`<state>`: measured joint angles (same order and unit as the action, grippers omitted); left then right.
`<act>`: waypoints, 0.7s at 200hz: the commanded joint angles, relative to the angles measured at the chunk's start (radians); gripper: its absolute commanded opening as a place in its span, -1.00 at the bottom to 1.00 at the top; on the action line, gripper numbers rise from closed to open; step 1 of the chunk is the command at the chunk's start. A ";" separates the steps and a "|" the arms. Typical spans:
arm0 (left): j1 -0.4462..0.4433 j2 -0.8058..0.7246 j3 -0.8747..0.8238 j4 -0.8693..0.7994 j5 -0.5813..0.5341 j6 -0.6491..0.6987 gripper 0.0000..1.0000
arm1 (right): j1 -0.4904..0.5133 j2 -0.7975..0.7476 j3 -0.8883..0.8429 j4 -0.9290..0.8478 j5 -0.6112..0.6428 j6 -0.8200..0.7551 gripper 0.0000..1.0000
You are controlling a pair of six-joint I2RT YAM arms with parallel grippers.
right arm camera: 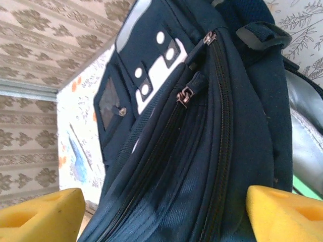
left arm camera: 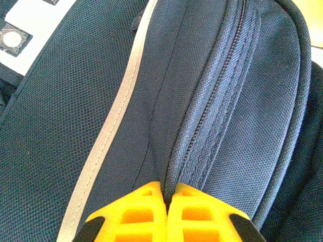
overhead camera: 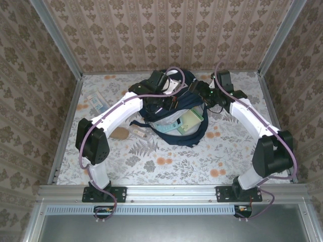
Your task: Pack the student bag
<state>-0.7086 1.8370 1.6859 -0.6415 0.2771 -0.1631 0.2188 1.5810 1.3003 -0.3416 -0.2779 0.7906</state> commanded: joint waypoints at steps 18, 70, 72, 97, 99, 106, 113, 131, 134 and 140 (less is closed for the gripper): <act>-0.010 -0.050 -0.007 0.005 0.003 0.007 -1.00 | -0.002 0.054 0.040 -0.095 -0.055 -0.006 -0.23; 0.010 -0.039 -0.011 0.008 -0.055 0.005 -1.00 | -0.026 -0.068 -0.059 -0.083 0.059 0.020 -1.00; 0.012 -0.038 -0.010 0.009 -0.057 0.003 -1.00 | -0.027 -0.075 -0.064 -0.083 0.066 0.020 -1.00; 0.040 -0.023 0.013 0.008 -0.070 -0.004 -1.00 | -0.035 -0.165 -0.137 -0.086 0.127 0.051 -1.00; 0.042 -0.022 0.015 0.008 -0.071 -0.005 -1.00 | -0.036 -0.174 -0.144 -0.085 0.132 0.053 -1.00; 0.048 -0.016 0.025 0.008 -0.076 -0.003 -1.00 | -0.036 -0.184 -0.167 -0.089 0.151 0.068 -1.00; 0.054 -0.008 0.036 0.005 -0.081 -0.003 -1.00 | -0.036 -0.235 -0.194 -0.087 0.164 0.079 -1.00; 0.067 0.013 0.072 -0.004 -0.087 -0.003 -1.00 | -0.037 -0.303 -0.257 -0.092 0.193 0.124 -1.00; 0.068 0.017 0.076 -0.006 -0.090 -0.004 -1.00 | -0.037 -0.315 -0.269 -0.092 0.197 0.132 -1.00; 0.071 0.025 0.089 -0.010 -0.092 -0.004 -1.00 | -0.037 -0.341 -0.295 -0.086 0.202 0.148 -1.00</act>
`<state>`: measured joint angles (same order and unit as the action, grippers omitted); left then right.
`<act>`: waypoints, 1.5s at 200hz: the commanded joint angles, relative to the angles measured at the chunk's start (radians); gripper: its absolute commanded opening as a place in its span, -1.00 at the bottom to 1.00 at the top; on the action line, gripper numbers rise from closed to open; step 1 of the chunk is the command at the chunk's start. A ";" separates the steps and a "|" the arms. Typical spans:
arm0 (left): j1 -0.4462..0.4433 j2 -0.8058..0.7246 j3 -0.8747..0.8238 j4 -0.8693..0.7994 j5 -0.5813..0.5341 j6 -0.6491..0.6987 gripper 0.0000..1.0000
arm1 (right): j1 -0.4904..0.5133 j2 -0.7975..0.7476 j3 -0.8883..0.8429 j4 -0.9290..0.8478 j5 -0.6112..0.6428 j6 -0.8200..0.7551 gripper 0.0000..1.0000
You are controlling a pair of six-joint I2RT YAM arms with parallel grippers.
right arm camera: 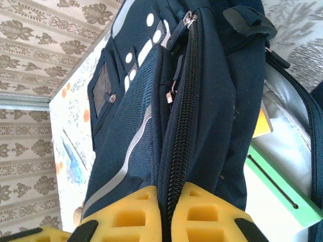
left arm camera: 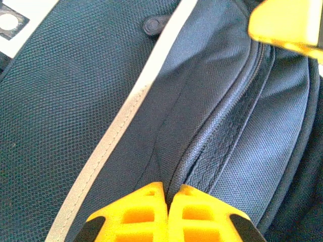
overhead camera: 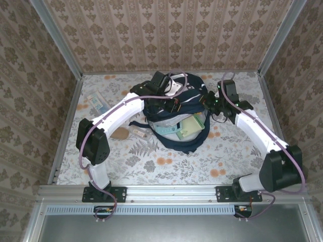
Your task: Pack the student bag
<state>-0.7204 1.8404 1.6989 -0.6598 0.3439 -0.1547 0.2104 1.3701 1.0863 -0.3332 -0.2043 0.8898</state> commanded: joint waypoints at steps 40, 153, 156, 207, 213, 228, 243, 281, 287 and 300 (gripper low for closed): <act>0.095 0.063 0.120 0.005 -0.170 -0.026 -1.00 | -0.021 -0.276 -0.190 -0.123 0.176 0.110 -1.00; 0.139 0.020 0.131 -0.027 -0.166 -0.131 -0.05 | 0.078 -0.195 -0.140 -0.089 0.158 0.070 -1.00; 0.143 0.004 0.113 -0.023 -0.164 -0.141 -0.02 | 0.078 -0.194 -0.136 -0.089 0.158 0.066 -1.00; 0.258 -0.268 -0.219 -0.024 -0.186 -0.301 0.14 | 0.086 -0.164 -0.106 -0.060 0.128 0.041 -1.00; 0.257 -0.298 -0.266 -0.019 -0.195 -0.311 0.15 | 0.085 -0.161 -0.103 -0.061 0.125 0.040 -1.00; 0.257 -0.363 -0.370 -0.020 -0.235 -0.342 0.14 | 0.087 -0.151 -0.088 -0.073 0.122 0.027 -1.00; 0.257 -0.415 -0.459 -0.035 -0.281 -0.415 0.14 | 0.086 -0.147 -0.078 -0.087 0.118 0.017 -1.00; 0.278 -0.498 -0.652 0.093 -0.185 -0.582 0.12 | 0.087 -0.151 -0.082 -0.076 0.105 0.008 -0.95; 0.271 -0.499 -0.661 0.113 -0.172 -0.594 0.12 | 0.089 -0.148 -0.079 -0.084 0.100 0.002 -0.92; 0.216 -0.488 -0.665 0.137 -0.153 -0.623 0.12 | 0.089 -0.143 -0.072 -0.098 0.097 -0.014 -0.91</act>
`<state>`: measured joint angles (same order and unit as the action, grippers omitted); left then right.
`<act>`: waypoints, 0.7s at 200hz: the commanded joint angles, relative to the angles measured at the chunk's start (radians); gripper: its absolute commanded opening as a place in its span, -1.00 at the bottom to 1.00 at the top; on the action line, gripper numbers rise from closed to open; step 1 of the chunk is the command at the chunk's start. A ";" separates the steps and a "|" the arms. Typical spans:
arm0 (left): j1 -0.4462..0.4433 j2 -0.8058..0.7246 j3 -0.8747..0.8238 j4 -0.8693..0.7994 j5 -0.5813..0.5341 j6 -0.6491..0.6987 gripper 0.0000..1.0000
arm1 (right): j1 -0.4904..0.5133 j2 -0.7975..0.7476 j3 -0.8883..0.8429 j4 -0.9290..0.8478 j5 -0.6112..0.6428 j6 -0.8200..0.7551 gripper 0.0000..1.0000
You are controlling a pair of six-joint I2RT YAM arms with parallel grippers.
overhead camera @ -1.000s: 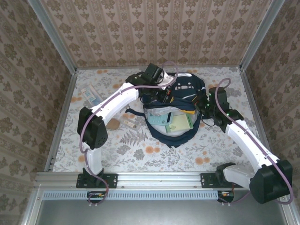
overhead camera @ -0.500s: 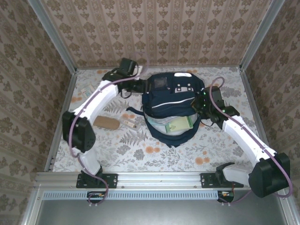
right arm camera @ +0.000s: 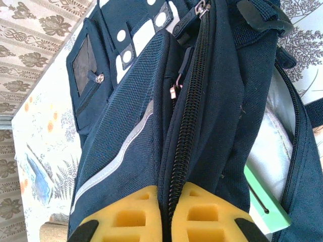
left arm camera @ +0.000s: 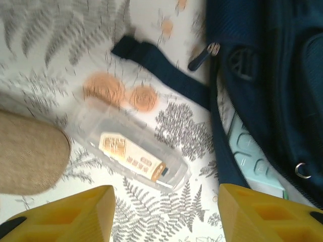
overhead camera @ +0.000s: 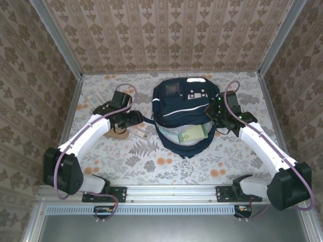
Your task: Pack the student bag
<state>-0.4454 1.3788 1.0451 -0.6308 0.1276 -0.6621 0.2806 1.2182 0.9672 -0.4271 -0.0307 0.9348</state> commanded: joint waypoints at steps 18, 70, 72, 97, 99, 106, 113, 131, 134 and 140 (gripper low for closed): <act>-0.099 0.016 -0.014 0.142 0.141 -0.190 0.21 | 0.016 0.009 0.052 -0.028 -0.065 -0.079 -0.91; -0.177 0.084 -0.082 0.441 0.279 -0.478 0.36 | 0.016 -0.005 0.028 -0.006 -0.066 -0.070 -0.91; -0.178 0.088 -0.081 0.448 0.281 -0.483 0.36 | 0.018 -0.004 0.028 -0.006 -0.066 -0.070 -0.91; -0.208 0.131 -0.087 0.515 0.304 -0.547 0.36 | 0.017 -0.004 0.027 -0.006 -0.063 -0.070 -0.90; -0.210 0.136 -0.088 0.520 0.306 -0.552 0.36 | 0.016 -0.005 0.026 -0.006 -0.062 -0.070 -0.90; -0.220 0.150 -0.096 0.544 0.313 -0.572 0.35 | 0.018 -0.006 0.024 -0.004 -0.061 -0.070 -0.90; -0.228 0.161 -0.102 0.565 0.316 -0.592 0.33 | 0.019 -0.009 0.023 -0.003 -0.060 -0.068 -0.90; -0.238 0.185 -0.129 0.642 0.322 -0.651 0.14 | 0.016 -0.012 0.017 -0.003 -0.060 -0.068 -0.87; -0.240 0.187 -0.132 0.653 0.322 -0.660 0.10 | 0.017 -0.012 0.016 -0.004 -0.058 -0.069 -0.86; -0.243 0.189 -0.134 0.668 0.319 -0.665 -0.01 | 0.017 -0.015 0.015 -0.005 -0.060 -0.070 -0.84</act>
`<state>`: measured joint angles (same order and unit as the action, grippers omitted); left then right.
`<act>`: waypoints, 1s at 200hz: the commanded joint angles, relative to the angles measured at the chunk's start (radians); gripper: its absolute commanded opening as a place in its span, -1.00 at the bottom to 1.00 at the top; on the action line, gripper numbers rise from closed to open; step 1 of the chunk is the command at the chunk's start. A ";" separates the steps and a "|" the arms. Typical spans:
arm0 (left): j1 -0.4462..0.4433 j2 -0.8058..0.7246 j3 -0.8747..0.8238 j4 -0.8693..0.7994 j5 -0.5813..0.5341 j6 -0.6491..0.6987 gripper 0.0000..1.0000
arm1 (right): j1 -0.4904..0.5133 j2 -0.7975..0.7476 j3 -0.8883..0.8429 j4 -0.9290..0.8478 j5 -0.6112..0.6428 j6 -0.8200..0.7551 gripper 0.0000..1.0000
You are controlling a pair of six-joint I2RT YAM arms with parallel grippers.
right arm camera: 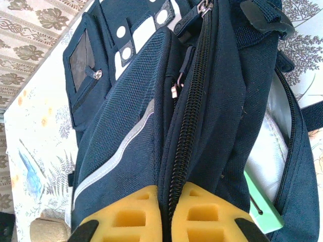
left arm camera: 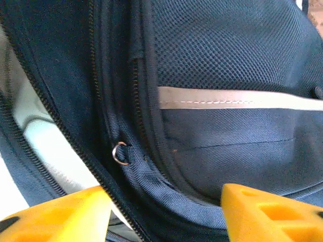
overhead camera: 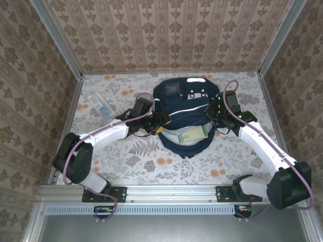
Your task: Pack the student bag
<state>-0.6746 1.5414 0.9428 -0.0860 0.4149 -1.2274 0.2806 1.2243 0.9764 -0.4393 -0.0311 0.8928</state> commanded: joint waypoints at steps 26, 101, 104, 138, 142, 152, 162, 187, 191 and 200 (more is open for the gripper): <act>-0.014 0.024 0.000 0.083 -0.012 -0.069 -0.97 | 0.016 -0.037 0.004 -0.017 -0.060 -0.046 -0.63; 0.088 -0.009 0.195 -0.135 -0.070 0.091 -1.00 | 0.074 -0.153 0.107 -0.193 -0.083 -0.344 0.10; 0.093 -0.009 0.200 -0.138 -0.070 0.092 -1.00 | 0.084 -0.150 0.115 -0.197 -0.082 -0.356 0.10; 0.146 0.006 0.267 -0.159 -0.043 0.118 -1.00 | 0.240 -0.069 0.211 -0.196 -0.093 -0.516 0.16; 0.149 0.010 0.276 -0.164 -0.040 0.122 -1.00 | 0.257 -0.052 0.222 -0.196 -0.097 -0.533 0.16; 0.155 0.016 0.298 -0.172 -0.035 0.131 -1.00 | 0.295 -0.011 0.247 -0.195 -0.097 -0.573 0.19; 0.158 0.025 0.317 -0.181 -0.030 0.142 -1.00 | 0.325 0.032 0.270 -0.192 -0.090 -0.610 0.22; 0.165 0.036 0.338 -0.200 -0.019 0.150 -1.00 | 0.364 0.145 0.345 -0.216 -0.055 -0.693 0.30; 0.165 0.034 0.338 -0.200 -0.019 0.151 -1.00 | 0.366 0.158 0.356 -0.220 -0.052 -0.706 0.31; 0.167 0.034 0.336 -0.200 -0.018 0.149 -1.00 | 0.368 0.207 0.375 -0.226 -0.042 -0.721 0.31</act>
<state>-0.5201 1.5742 1.2388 -0.2935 0.3820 -1.1168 0.6392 1.3506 1.2835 -0.6170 -0.1085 0.2920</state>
